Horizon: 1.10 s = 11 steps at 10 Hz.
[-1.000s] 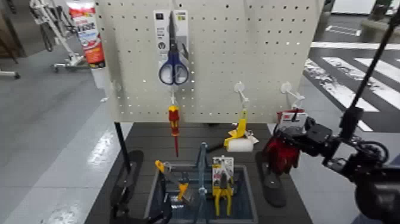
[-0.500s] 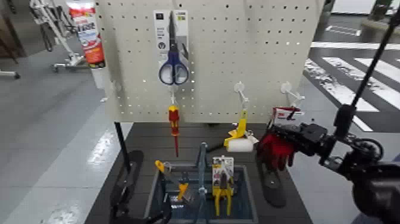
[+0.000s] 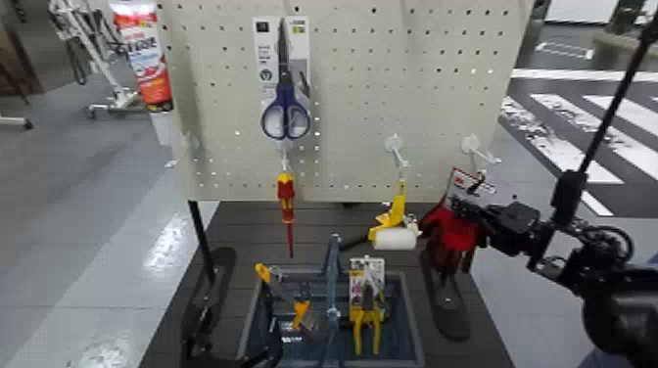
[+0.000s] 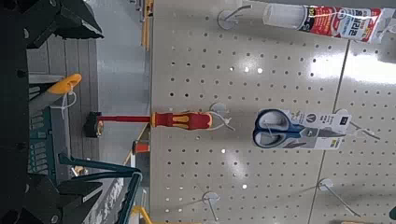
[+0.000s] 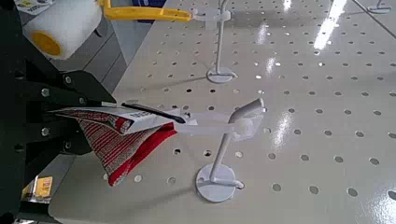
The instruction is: Put the red colored gloves into the crate.
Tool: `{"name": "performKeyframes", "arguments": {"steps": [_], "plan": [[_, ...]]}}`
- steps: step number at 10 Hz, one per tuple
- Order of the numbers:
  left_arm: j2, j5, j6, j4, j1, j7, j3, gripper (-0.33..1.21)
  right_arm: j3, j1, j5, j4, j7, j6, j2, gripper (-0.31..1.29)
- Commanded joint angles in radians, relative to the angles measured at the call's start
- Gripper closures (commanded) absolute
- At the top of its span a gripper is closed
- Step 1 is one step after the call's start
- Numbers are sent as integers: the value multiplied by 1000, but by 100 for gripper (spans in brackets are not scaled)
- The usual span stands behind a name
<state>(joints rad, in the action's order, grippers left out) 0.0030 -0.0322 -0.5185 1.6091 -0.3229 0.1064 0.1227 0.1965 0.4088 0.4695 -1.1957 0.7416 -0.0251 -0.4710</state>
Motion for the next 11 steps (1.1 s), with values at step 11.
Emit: {"name": "performKeyframes", "arguments": {"steps": [11], "plan": [[-117,-12,2,2,-4,3,-5,15,-235,-321,17,-624,-45,307,40,111]]}}
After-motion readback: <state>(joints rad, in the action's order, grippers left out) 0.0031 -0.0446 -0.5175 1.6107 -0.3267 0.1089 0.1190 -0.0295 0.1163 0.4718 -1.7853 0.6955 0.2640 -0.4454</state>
